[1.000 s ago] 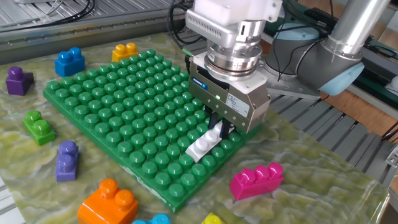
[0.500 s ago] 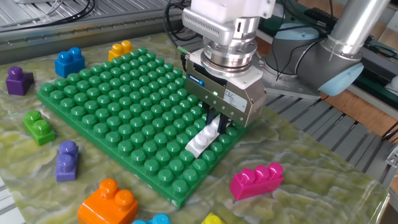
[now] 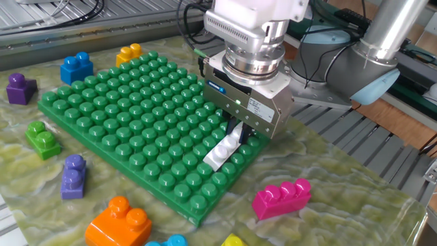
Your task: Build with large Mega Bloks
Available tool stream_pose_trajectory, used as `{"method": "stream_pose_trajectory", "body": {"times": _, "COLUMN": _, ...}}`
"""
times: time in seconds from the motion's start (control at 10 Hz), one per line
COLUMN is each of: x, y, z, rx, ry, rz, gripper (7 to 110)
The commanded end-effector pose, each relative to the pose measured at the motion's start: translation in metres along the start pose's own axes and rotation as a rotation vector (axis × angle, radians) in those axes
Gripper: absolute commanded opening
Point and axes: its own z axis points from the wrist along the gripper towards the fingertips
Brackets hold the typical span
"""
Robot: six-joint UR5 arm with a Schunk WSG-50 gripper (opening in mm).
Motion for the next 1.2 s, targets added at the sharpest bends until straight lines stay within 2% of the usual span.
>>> {"method": "stream_pose_trajectory", "body": {"times": 0.0, "x": -0.003, "y": 0.004, "z": 0.000, "rx": -0.050, "ry": -0.017, "rz": -0.014, "gripper": 7}}
{"method": "stream_pose_trajectory", "body": {"times": 0.1, "x": -0.004, "y": 0.005, "z": 0.003, "rx": -0.083, "ry": -0.031, "rz": -0.014, "gripper": 7}}
{"method": "stream_pose_trajectory", "body": {"times": 0.6, "x": -0.005, "y": -0.006, "z": 0.008, "rx": -0.094, "ry": -0.059, "rz": -0.017, "gripper": 7}}
{"method": "stream_pose_trajectory", "body": {"times": 0.7, "x": -0.004, "y": -0.011, "z": 0.009, "rx": -0.071, "ry": -0.056, "rz": -0.017, "gripper": 7}}
{"method": "stream_pose_trajectory", "body": {"times": 0.8, "x": -0.005, "y": -0.023, "z": 0.008, "rx": -0.018, "ry": -0.059, "rz": -0.029, "gripper": 7}}
{"method": "stream_pose_trajectory", "body": {"times": 1.1, "x": -0.002, "y": -0.026, "z": 0.007, "rx": -0.011, "ry": -0.053, "rz": -0.033, "gripper": 7}}
